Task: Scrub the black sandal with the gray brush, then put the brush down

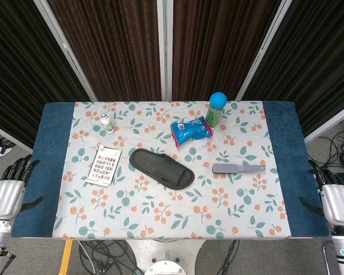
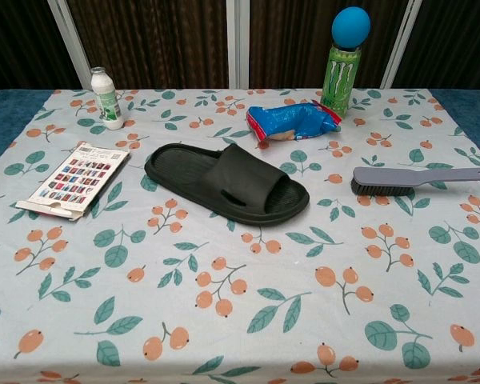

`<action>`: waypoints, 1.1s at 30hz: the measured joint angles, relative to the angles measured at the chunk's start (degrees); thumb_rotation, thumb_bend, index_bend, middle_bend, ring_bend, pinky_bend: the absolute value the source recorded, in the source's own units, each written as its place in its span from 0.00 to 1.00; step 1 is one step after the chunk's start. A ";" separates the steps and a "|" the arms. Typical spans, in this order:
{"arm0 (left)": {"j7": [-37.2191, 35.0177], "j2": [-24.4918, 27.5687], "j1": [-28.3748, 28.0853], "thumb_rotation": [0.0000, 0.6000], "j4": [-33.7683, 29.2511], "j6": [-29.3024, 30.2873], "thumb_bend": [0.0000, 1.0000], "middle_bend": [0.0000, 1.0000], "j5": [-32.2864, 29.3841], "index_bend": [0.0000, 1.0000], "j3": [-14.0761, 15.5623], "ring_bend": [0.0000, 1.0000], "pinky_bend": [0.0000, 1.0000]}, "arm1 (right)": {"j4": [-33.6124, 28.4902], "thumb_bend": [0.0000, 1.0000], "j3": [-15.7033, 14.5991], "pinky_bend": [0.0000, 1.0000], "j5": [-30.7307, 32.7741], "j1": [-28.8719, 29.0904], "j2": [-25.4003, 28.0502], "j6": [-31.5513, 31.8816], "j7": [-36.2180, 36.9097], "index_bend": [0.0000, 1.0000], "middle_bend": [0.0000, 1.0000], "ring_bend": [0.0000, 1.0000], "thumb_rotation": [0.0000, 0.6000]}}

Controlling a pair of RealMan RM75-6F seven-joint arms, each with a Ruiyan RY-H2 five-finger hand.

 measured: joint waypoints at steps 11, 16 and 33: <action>1.67 -0.44 3.29 1.00 -1.67 3.93 0.08 0.14 -0.23 0.17 1.08 0.09 0.17 | 0.31 0.06 0.47 0.21 -1.05 5.78 0.09 -8.76 -2.20 0.13 0.26 0.17 1.00; 1.20 -0.50 4.18 1.00 -1.75 4.59 0.08 0.14 0.02 0.17 1.56 0.09 0.17 | 3.09 0.06 1.70 0.20 0.23 11.88 -2.38 -17.73 -3.08 0.22 0.32 0.18 1.00; -0.02 -0.89 3.73 1.00 -0.57 3.09 0.08 0.14 0.43 0.17 1.34 0.09 0.17 | 26.46 0.07 3.14 0.30 7.03 28.05 -19.01 -40.18 -3.95 0.32 0.44 0.31 1.00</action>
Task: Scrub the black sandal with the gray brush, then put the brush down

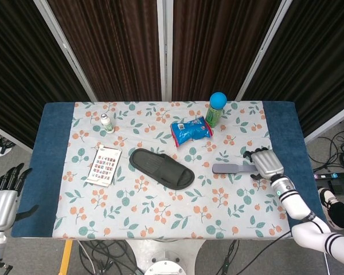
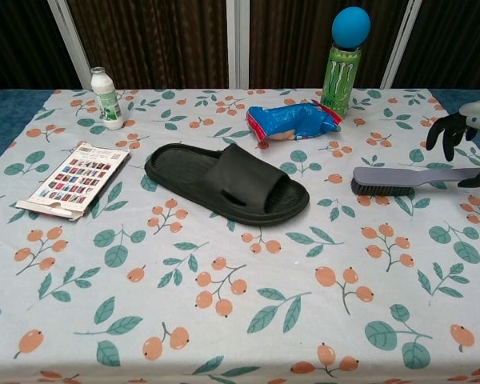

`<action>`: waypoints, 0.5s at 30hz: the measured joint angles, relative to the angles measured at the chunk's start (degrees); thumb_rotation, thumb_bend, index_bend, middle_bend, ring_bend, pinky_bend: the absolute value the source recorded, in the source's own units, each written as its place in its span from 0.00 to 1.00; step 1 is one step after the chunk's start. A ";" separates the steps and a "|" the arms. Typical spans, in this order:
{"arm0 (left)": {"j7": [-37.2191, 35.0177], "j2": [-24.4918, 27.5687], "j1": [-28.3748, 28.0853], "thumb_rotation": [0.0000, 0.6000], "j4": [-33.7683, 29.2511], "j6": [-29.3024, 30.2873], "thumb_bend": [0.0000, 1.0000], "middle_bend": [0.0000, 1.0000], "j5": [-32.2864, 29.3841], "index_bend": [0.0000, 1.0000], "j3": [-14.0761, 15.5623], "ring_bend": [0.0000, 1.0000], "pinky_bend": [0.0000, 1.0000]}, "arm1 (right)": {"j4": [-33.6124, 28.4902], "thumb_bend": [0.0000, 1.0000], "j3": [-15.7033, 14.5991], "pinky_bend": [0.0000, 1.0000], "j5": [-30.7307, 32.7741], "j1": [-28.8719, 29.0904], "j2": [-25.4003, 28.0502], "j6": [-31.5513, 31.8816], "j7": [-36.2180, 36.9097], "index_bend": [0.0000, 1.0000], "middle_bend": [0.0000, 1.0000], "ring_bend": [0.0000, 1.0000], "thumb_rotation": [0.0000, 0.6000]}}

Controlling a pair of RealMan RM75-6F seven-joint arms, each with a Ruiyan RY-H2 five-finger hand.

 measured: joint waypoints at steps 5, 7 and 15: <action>-0.06 0.10 -0.36 1.00 0.06 -1.13 0.08 0.14 -0.57 0.17 -0.10 0.09 0.17 | 3.96 0.07 -1.12 0.30 0.04 1.63 -2.55 -2.60 1.69 0.32 0.45 0.31 1.00; -0.18 0.08 -0.40 1.00 0.14 -1.33 0.08 0.14 -0.76 0.17 -0.13 0.09 0.17 | 4.99 0.08 -1.49 0.30 0.05 2.00 -3.19 -3.30 2.42 0.33 0.46 0.32 1.00; -0.24 0.00 -0.39 1.00 0.32 -1.63 0.07 0.14 -1.04 0.17 -0.13 0.09 0.17 | 6.23 0.08 -2.38 0.39 0.31 2.93 -3.74 -5.79 6.46 0.41 0.54 0.44 1.00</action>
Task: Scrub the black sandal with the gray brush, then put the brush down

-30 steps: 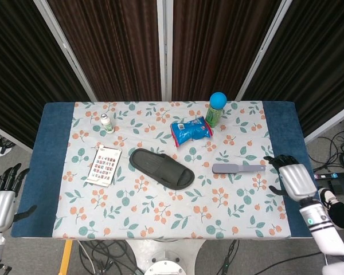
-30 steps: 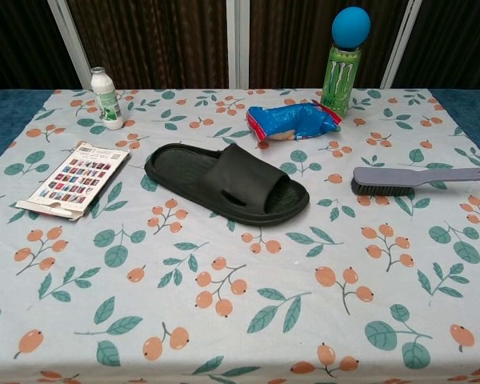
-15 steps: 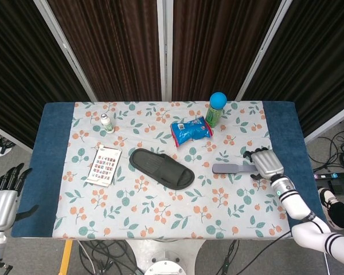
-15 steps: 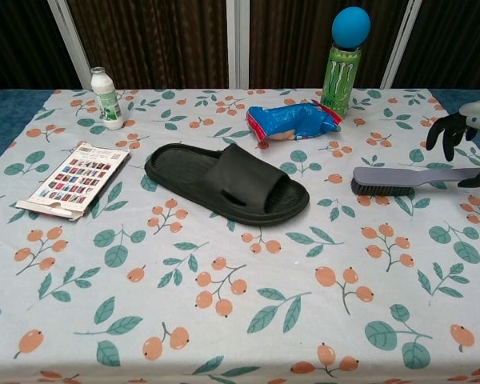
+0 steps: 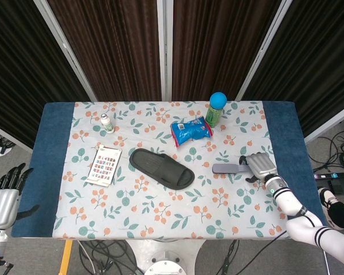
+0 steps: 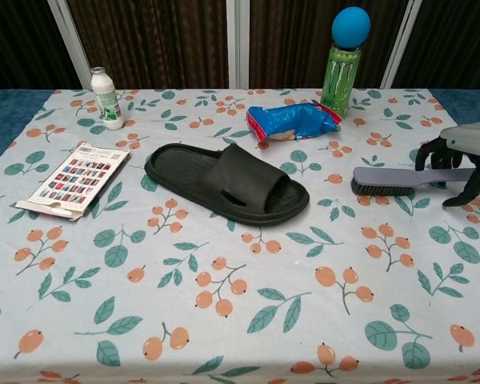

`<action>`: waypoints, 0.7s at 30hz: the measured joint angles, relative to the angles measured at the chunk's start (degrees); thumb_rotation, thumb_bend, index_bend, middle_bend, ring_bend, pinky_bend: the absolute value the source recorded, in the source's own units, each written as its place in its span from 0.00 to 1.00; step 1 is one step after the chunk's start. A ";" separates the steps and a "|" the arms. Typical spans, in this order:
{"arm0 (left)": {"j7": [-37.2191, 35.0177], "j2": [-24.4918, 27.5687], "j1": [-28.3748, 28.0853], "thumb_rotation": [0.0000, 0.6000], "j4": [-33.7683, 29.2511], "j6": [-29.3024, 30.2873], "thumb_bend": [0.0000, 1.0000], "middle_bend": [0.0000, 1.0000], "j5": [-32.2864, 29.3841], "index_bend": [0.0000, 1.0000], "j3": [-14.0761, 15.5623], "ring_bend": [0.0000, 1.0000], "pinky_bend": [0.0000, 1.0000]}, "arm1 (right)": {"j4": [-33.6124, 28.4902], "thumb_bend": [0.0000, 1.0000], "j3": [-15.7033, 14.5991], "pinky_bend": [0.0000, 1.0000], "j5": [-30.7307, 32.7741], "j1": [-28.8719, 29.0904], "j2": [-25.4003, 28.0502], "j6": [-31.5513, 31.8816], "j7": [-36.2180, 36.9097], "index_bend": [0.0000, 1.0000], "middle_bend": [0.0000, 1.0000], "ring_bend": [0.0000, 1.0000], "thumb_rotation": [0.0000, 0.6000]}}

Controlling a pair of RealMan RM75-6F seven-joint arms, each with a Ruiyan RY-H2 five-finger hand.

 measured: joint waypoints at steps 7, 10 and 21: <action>-0.04 -0.31 0.09 1.00 0.13 -0.30 0.08 0.14 -0.40 0.17 -0.04 0.09 0.17 | 0.17 0.08 -0.57 0.43 0.34 0.55 0.59 -2.14 3.38 0.43 0.57 0.48 1.00; -0.20 -0.42 0.16 1.00 0.24 -0.35 0.08 0.14 -0.55 0.17 -0.04 0.09 0.17 | 0.03 0.08 -0.96 0.46 0.26 0.78 0.69 -2.67 4.18 0.45 0.58 0.50 1.00; -1.45 -0.64 0.35 1.00 0.82 -0.37 0.08 0.14 -0.67 0.17 -0.07 0.09 0.17 | -0.22 0.10 -0.82 0.77 0.64 1.71 0.47 -3.47 6.75 0.64 0.75 0.73 1.00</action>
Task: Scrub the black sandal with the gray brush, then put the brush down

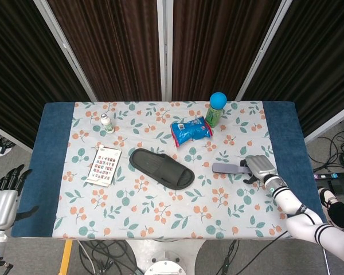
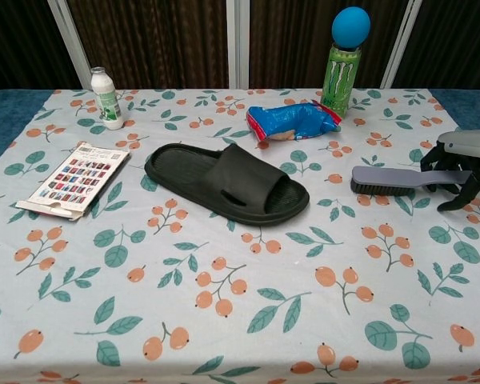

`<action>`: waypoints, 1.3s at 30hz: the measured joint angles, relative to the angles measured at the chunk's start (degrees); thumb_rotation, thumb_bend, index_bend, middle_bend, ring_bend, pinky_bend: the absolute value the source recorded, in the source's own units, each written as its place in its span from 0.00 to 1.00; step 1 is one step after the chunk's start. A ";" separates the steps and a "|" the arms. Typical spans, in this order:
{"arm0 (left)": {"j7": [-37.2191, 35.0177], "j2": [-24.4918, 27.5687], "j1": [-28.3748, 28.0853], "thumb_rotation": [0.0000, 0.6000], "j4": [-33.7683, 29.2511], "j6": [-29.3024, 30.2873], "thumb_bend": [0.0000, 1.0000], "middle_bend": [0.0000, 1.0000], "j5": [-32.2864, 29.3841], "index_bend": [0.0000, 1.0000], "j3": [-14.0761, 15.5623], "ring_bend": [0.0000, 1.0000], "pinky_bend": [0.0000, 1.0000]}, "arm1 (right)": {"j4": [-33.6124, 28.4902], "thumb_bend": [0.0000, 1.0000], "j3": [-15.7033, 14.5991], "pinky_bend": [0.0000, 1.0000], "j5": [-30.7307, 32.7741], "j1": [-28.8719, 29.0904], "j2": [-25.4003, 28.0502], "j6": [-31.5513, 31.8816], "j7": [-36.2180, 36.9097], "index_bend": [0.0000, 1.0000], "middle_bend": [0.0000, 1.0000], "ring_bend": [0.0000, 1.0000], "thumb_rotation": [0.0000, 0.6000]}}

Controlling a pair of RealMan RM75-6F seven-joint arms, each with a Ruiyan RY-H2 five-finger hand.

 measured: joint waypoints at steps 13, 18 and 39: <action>-1.90 -1.22 0.11 1.00 2.05 0.32 0.07 0.14 -0.11 0.17 -0.46 0.09 0.17 | -1.16 0.37 0.54 0.95 2.29 1.89 -0.36 -1.45 -4.29 0.91 0.91 0.92 1.00; -2.83 -1.21 -0.73 1.00 2.60 -0.08 0.06 0.14 0.44 0.17 -0.97 0.09 0.17 | -1.16 0.51 0.95 1.00 2.60 1.94 -0.82 0.17 -4.83 1.00 1.00 1.00 1.00; -15.06 -0.03 -22.30 1.00 4.08 -17.56 0.23 0.16 12.34 0.17 -4.31 0.09 0.17 | -14.53 0.49 2.63 1.00 -6.67 1.32 11.68 11.64 9.81 1.00 1.00 1.00 1.00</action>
